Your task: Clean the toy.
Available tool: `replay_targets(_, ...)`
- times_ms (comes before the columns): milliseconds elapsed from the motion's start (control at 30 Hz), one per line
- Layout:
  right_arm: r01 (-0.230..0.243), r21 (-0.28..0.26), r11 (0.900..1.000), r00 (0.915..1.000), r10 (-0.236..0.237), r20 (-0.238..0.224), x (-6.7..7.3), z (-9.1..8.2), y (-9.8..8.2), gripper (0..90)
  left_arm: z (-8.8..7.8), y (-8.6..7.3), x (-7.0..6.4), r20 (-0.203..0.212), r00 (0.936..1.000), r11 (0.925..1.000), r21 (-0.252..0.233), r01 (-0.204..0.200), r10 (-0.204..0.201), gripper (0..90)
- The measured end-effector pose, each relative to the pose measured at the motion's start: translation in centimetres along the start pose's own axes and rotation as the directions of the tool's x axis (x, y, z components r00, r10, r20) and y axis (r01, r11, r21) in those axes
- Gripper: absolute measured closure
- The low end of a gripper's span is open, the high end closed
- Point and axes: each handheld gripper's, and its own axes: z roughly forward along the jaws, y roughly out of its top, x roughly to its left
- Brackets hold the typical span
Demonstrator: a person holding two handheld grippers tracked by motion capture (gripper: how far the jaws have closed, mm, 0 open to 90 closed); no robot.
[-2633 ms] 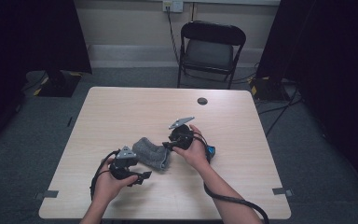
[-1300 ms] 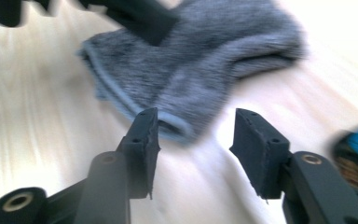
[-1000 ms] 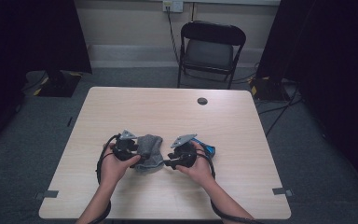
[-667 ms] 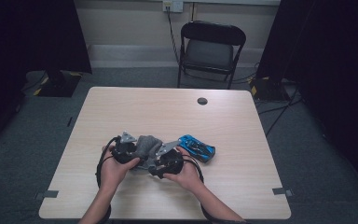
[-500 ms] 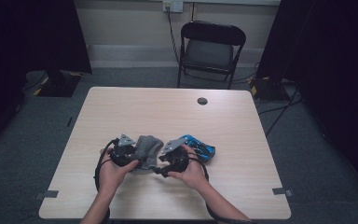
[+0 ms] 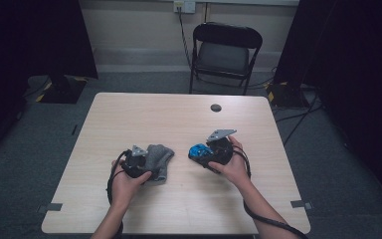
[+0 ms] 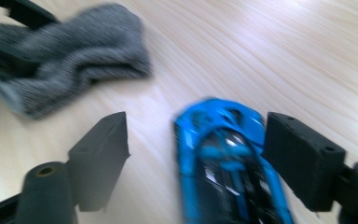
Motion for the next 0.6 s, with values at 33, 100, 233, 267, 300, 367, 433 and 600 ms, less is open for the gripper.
replay_targets(33, -0.011, 0.005, 1.000, 0.9999, 0.011, 0.001, -0.3, 0.1, -0.3, 19.1, 0.2, -0.1, -0.1, -0.002, 1.0000, 1.0000, 0.000, -0.005, 0.005, 32.2)
replay_targets(100, -0.016, 0.011, 1.000, 0.9997, 0.016, 0.020, -0.9, 0.1, -0.9, 16.5, 0.4, -0.2, -0.1, -0.009, 0.9995, 0.9996, 0.004, -0.030, 0.030, 33.1)
replay_targets(233, -0.033, 0.047, 0.998, 0.9994, 0.032, 0.014, -1.5, 0.9, -1.8, 15.9, 0.3, -0.3, -0.1, -0.014, 0.9986, 0.9987, 0.006, -0.050, 0.050, 36.2)
replay_targets(267, -0.030, 0.056, 0.998, 0.9994, 0.029, 0.021, -1.5, 1.2, -2.0, 16.6, 0.3, -0.3, -0.1, -0.014, 0.9986, 0.9987, 0.006, -0.050, 0.050, 37.4)
replay_targets(300, -0.026, 0.063, 0.998, 0.9996, 0.025, 0.011, -1.5, 1.5, -2.1, 16.6, 0.3, -0.4, -0.1, -0.022, 0.9970, 0.9972, 0.010, -0.074, 0.074, 37.4)
replay_targets(367, -0.001, 0.092, 0.996, 0.9998, -0.001, 0.019, -1.4, 2.0, -2.4, 16.0, 0.4, -0.5, -0.1, -0.024, 0.9975, 0.9978, -0.002, -0.066, 0.066, 37.5)
replay_targets(433, 0.001, 0.092, 0.996, 0.9999, -0.002, 0.014, -1.4, 2.2, -2.6, 15.7, 0.3, -0.5, -0.2, -0.029, 0.9958, 0.9962, 0.006, -0.087, 0.087, 37.6)
replay_targets(600, 0.044, 0.116, 0.992, 0.9988, -0.046, 0.019, -1.5, 2.3, -2.7, 17.4, 0.4, -0.6, -0.2, -0.024, 0.9973, 0.9976, -0.004, -0.069, 0.069, 38.0)
